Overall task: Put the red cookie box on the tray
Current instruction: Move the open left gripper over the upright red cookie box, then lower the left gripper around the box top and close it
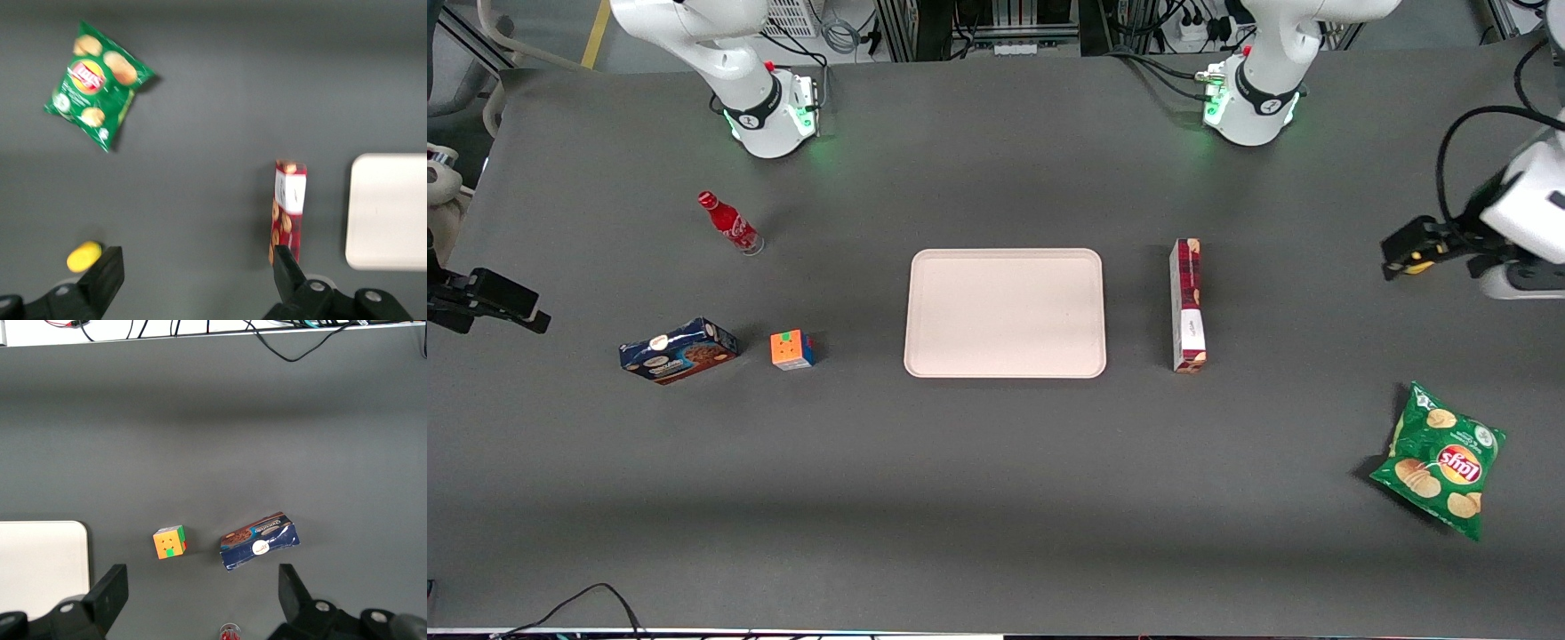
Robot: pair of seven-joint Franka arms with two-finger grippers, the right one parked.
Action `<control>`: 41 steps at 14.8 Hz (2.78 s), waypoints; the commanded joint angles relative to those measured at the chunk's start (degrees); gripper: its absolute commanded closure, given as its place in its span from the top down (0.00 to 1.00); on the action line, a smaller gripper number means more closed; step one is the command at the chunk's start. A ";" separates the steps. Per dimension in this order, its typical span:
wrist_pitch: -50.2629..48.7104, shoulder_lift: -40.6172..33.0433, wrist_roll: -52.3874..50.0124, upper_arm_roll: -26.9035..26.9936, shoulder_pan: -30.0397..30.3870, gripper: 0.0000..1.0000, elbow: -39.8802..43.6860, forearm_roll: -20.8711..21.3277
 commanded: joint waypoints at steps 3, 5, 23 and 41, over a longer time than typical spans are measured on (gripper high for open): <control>-3.77 0.99 1.16 -2.08 -1.88 1.00 -1.43 -0.25; -3.51 0.81 -0.06 -3.40 -1.79 1.00 -4.59 -1.39; 47.87 -2.72 -12.55 -12.80 -2.58 1.00 -49.86 -5.17; 67.07 9.25 -17.21 -15.01 -2.58 0.04 -53.04 -5.17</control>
